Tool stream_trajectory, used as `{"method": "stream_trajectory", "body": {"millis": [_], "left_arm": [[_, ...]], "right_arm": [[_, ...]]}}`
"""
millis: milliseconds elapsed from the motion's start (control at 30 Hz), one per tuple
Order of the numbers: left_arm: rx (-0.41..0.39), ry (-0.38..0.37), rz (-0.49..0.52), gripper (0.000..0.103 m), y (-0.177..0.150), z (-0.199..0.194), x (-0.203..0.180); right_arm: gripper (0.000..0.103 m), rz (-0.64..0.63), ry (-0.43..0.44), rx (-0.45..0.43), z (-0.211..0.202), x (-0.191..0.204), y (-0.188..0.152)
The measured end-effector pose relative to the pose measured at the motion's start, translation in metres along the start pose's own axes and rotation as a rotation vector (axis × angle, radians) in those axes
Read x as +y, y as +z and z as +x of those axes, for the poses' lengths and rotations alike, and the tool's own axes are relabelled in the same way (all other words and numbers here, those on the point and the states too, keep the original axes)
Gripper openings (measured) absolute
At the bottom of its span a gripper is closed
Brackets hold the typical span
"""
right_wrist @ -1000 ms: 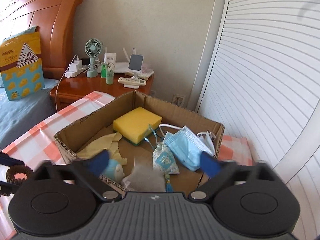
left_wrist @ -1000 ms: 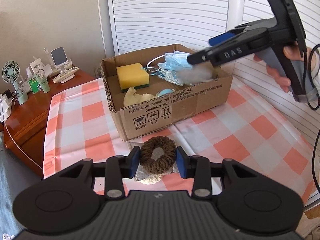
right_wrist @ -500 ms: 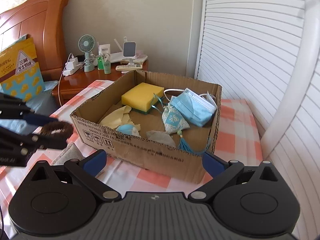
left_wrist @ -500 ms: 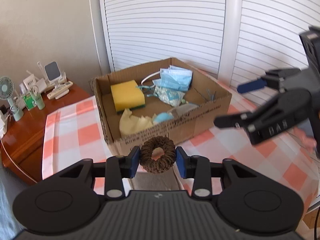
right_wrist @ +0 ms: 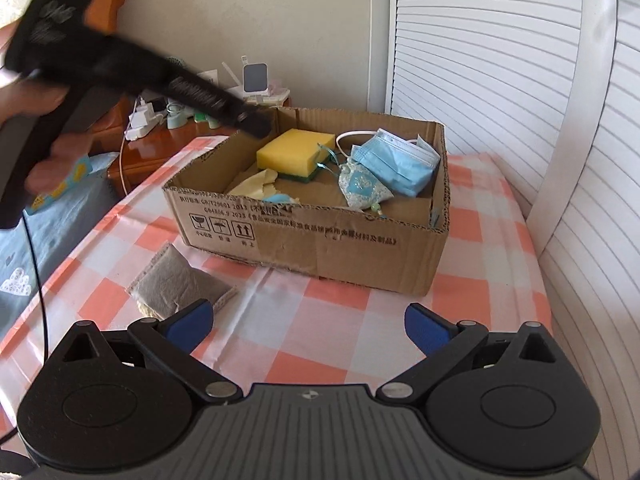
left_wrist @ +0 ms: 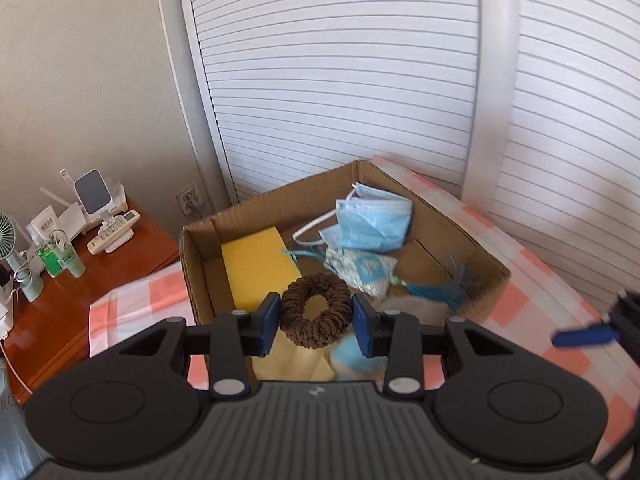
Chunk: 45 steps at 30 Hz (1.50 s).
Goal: Organize soft objects
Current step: 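Carry the hair tie into the box with the left tool while the right tool drops the grey sachet in, then move the right tool over the remaining grey sachet on the table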
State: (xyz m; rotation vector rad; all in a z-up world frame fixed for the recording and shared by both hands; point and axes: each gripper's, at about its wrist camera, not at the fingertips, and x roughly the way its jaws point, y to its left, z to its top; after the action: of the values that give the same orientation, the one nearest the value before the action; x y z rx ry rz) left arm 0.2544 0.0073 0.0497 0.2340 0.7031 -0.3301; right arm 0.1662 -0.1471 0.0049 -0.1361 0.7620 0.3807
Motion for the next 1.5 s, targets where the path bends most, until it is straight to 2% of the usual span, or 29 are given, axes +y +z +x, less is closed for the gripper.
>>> {"method": "stream_trajectory", "body": {"millis": [33,67,100,133,167,267,433,700,967,1100,1333,1500], "left_arm": [[0.001,0.004,-0.001,0.041,0.005,0.006,0.000],[0.000,0.005,-0.006,0.054,0.010,0.012,0.001],[-0.001,0.004,-0.010,0.083,0.014,0.018,0.001],[-0.006,0.006,-0.015,0.095,0.017,0.023,0.002],[-0.010,0.011,-0.021,0.101,0.020,0.028,0.003],[-0.037,0.066,-0.024,0.101,0.020,0.033,0.002],[-0.020,0.059,-0.033,0.102,0.008,0.021,0.005],[-0.006,0.095,-0.041,0.102,-0.020,-0.024,0.008],[0.011,0.142,-0.090,0.102,-0.073,-0.071,0.005],[0.010,0.180,-0.159,0.102,-0.107,-0.086,0.007],[0.038,0.172,-0.212,0.102,-0.153,-0.093,0.005],[0.073,0.177,-0.186,0.102,-0.175,-0.092,-0.001]], "right_arm": [[0.103,-0.002,-0.012,0.002,-0.001,0.000,0.000],[0.103,-0.002,-0.019,0.002,-0.001,-0.001,0.000],[0.103,0.002,-0.021,0.000,-0.002,-0.002,0.001],[0.103,0.007,-0.019,-0.003,-0.004,-0.003,0.001],[0.103,0.011,-0.015,-0.004,-0.005,-0.004,0.000],[0.103,0.014,-0.016,-0.005,-0.006,-0.003,0.000],[0.103,0.020,-0.004,-0.007,-0.007,0.001,-0.001],[0.103,0.005,0.001,-0.028,-0.018,0.017,-0.002],[0.103,0.018,-0.015,-0.004,-0.010,0.033,-0.011],[0.103,0.031,-0.010,0.008,0.000,0.037,-0.015],[0.103,0.056,0.000,0.030,0.022,0.047,-0.012],[0.103,0.021,-0.002,0.052,0.038,0.063,-0.004]]}}
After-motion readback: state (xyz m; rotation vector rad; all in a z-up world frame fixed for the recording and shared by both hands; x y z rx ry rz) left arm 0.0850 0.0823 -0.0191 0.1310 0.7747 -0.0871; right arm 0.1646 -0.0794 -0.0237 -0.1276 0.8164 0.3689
